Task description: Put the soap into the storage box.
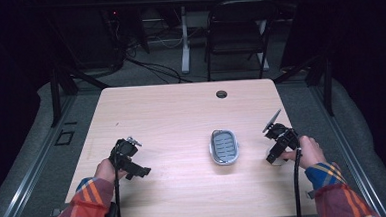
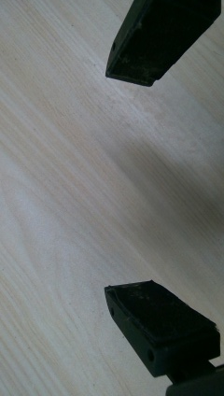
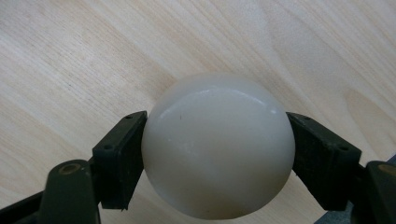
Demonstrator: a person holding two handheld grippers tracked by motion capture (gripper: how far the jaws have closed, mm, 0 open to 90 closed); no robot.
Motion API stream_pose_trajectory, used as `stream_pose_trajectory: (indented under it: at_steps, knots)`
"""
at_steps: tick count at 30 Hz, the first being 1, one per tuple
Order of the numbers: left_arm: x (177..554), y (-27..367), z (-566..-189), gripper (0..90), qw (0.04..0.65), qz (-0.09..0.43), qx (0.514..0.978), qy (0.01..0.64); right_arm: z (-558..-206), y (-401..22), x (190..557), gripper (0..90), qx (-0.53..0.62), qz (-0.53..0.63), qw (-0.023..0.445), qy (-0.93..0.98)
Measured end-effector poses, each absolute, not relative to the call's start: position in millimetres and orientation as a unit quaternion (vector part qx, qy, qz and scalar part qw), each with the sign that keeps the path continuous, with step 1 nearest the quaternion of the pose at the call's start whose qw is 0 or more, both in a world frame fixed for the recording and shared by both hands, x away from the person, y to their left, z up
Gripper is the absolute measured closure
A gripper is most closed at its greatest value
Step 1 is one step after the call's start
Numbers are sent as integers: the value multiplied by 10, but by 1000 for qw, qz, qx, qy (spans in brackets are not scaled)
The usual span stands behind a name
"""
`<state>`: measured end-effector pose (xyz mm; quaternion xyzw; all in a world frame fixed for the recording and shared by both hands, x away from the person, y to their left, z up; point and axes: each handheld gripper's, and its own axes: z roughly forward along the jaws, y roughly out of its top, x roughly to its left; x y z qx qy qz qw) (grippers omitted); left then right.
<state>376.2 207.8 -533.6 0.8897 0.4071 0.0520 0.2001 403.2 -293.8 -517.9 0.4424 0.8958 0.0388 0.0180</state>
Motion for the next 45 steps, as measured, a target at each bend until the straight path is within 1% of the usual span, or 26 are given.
stream_pose_trajectory:
  at_steps: [8, 9, 24, 29, 45]
  knots:
    - [3761, 2077, -5334, 0, 200, 52, 890, 406, -5112, -2877, 4085, 241, 432, 34, 21, 901]
    - [3761, 2077, -5335, 0, 200, 51, 890, 406, -5132, -2861, 4076, 241, 444, 52, 23, 894]
    - [3763, 2074, -5340, 0, 200, 50, 891, 404, -5043, -2725, 4192, 242, 417, 29, 15, 908]
    - [3763, 2074, -5342, 0, 200, 50, 891, 404, -4982, -2666, 4217, 242, 416, 37, 24, 908]
    - [3767, 2070, -5341, 0, 198, 47, 893, 400, -4850, -2501, 4288, 242, 406, 44, 29, 913]
